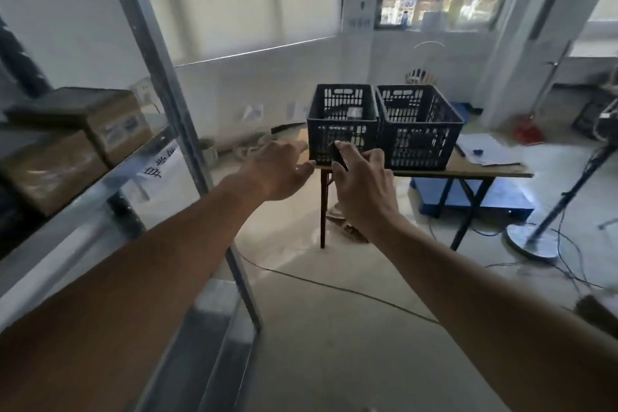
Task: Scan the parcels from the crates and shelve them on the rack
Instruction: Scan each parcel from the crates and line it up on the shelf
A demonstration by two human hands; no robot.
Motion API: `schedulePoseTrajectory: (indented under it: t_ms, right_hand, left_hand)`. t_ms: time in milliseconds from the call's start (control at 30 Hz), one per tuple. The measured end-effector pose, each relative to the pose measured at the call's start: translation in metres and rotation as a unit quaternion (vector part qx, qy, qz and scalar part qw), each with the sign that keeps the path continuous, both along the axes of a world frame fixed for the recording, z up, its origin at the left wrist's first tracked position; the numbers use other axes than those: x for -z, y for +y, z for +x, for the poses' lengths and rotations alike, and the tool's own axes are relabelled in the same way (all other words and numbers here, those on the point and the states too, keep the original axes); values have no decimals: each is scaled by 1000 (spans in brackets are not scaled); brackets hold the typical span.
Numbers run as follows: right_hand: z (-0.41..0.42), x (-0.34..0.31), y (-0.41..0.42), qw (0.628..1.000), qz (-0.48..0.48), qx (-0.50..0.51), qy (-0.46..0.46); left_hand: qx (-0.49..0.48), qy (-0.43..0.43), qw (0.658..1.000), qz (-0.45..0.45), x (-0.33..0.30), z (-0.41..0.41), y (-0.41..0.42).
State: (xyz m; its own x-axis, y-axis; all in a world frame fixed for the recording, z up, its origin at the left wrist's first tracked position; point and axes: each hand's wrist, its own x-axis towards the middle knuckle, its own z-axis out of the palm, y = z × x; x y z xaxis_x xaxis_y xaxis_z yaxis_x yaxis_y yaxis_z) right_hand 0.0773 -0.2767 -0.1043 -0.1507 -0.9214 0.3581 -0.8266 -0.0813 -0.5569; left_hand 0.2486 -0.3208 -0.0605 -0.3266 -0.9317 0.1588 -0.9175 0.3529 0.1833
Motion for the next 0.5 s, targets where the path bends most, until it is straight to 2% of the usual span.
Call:
schedulePoseTrajectory:
  t_ms: [267,500]
  right_hand:
    - [-95,11,-152,999,32,8,-2]
    - [-141,17,-270,998,57,7,-2]
  left_hand:
    - [7,21,1000,22,9,-96,-157]
    - [6,32,998,45,17,-141,-282]
